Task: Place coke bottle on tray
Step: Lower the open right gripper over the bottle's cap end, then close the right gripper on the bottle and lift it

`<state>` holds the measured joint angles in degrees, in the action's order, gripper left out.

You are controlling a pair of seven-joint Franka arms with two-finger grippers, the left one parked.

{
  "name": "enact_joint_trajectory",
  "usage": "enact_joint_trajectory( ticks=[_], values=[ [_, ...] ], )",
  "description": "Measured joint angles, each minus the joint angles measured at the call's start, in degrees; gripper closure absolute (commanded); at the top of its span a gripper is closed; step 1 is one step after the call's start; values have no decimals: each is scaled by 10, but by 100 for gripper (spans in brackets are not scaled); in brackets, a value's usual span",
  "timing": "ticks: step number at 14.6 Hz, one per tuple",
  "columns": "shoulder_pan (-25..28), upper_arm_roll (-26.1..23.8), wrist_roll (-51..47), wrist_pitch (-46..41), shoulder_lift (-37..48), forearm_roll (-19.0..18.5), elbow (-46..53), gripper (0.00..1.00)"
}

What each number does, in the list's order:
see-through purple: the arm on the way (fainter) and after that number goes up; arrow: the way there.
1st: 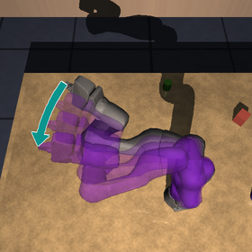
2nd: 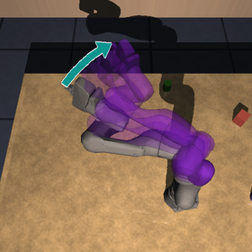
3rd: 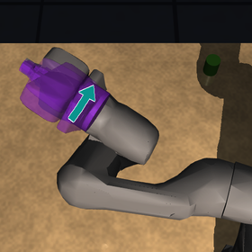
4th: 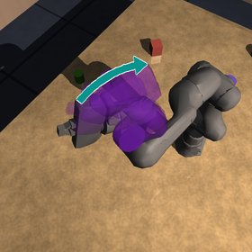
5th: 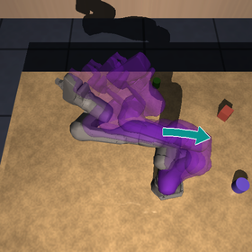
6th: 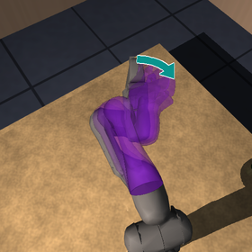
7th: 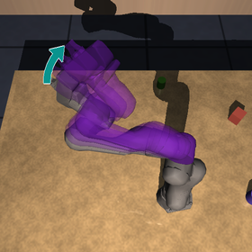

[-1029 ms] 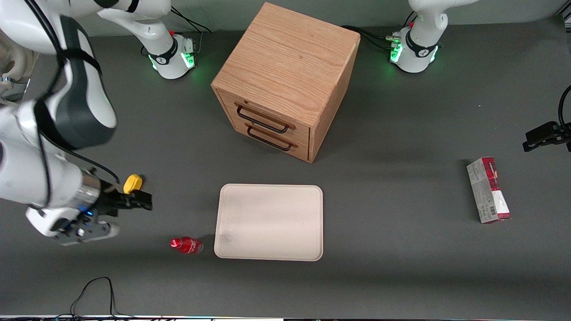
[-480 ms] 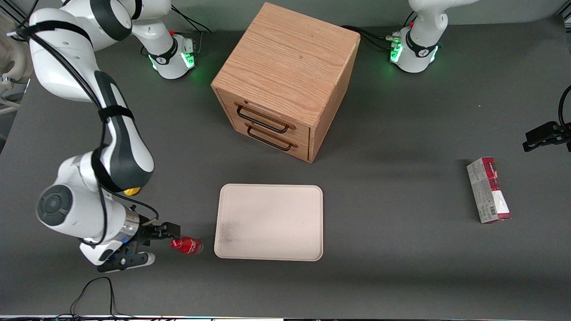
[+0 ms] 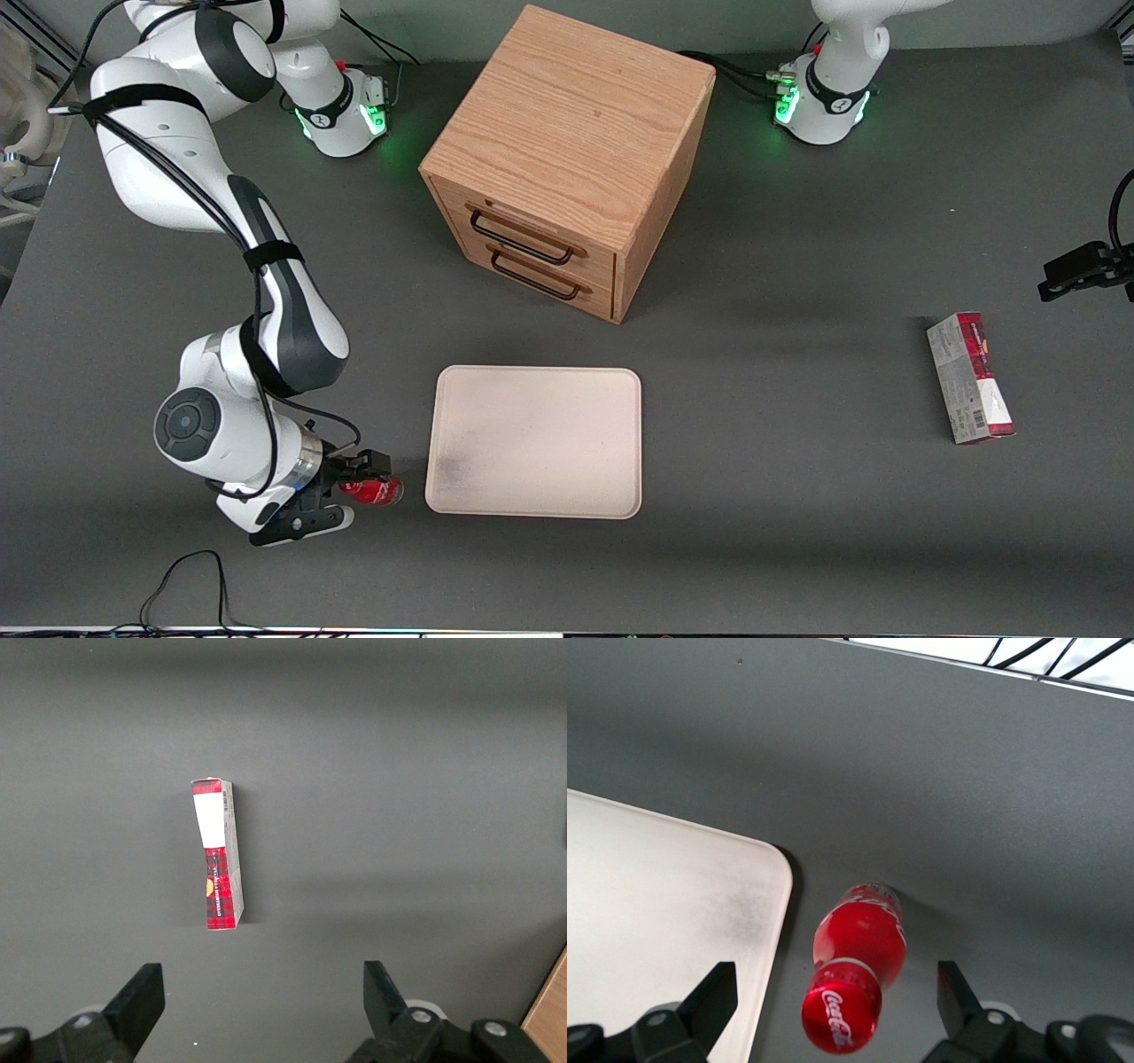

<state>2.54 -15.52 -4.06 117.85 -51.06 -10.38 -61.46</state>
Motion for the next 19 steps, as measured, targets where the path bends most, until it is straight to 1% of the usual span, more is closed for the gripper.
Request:
enact_joint_trajectory(
  ticks=[1,2,4,5,7,14,16,19],
  values=[
    [0,0,0,0,-1,-9,0,15],
    [1,0,0,0,-2,-15,0,36],
    [2,0,-6,0,-4,-17,-1,97],
    [2,-1,-21,-1,-4,-17,-1,100],
    [3,-1,-44,-9,-4,-18,-1,100],
    [3,-3,-70,-20,2,-21,16,100],
    [3,-5,-79,-45,22,-21,31,100],
    [4,-11,-111,-111,72,-21,46,100]
  ],
)
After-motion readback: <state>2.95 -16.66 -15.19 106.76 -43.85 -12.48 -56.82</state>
